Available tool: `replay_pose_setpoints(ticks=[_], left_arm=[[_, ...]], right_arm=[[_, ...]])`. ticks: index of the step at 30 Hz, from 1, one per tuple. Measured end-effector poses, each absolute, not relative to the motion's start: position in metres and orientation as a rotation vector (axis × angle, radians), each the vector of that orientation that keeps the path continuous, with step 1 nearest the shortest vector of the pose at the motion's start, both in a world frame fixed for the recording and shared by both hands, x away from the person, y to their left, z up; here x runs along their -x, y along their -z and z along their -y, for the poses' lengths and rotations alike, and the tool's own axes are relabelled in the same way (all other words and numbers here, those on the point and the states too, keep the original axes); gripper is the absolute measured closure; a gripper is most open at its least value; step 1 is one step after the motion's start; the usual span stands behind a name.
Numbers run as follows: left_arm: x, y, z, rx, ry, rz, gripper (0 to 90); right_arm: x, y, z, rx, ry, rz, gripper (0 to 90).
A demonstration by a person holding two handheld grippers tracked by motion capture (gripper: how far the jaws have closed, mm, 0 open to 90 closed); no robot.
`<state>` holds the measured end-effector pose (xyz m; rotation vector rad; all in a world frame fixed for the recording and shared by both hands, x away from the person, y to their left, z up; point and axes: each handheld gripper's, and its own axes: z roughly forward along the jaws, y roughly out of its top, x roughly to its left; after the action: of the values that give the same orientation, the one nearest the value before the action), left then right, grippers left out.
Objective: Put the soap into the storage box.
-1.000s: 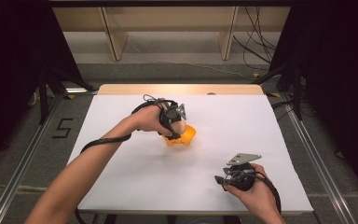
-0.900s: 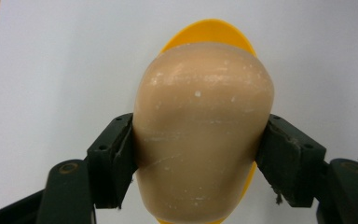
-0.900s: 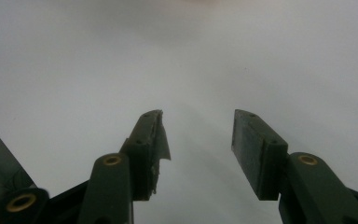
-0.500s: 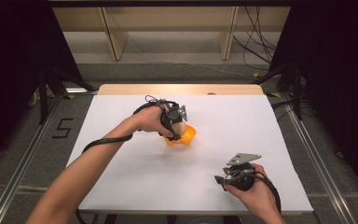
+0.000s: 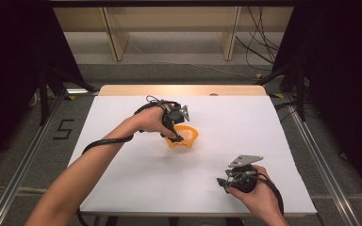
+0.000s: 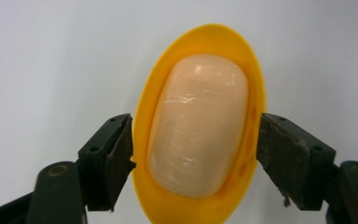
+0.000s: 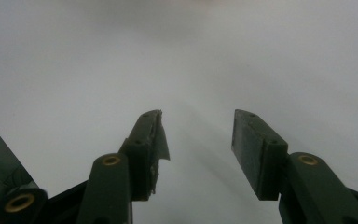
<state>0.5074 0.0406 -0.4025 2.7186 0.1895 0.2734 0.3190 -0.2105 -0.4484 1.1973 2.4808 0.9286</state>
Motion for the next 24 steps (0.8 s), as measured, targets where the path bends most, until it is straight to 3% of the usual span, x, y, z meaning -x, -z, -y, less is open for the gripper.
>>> replay_pose_setpoints(ticks=[13,24], left_arm=[[-0.472,0.370,-0.073,-2.609,-0.364,-0.219,23.8],[-0.431,0.380,-0.121,-2.552,-0.394,-0.353,23.5]], right_arm=[[-0.318,0.446,0.212,-1.222,-0.929,-2.482,52.5],[-0.319,0.448,0.212,-1.208,-0.924,-2.480,51.9]])
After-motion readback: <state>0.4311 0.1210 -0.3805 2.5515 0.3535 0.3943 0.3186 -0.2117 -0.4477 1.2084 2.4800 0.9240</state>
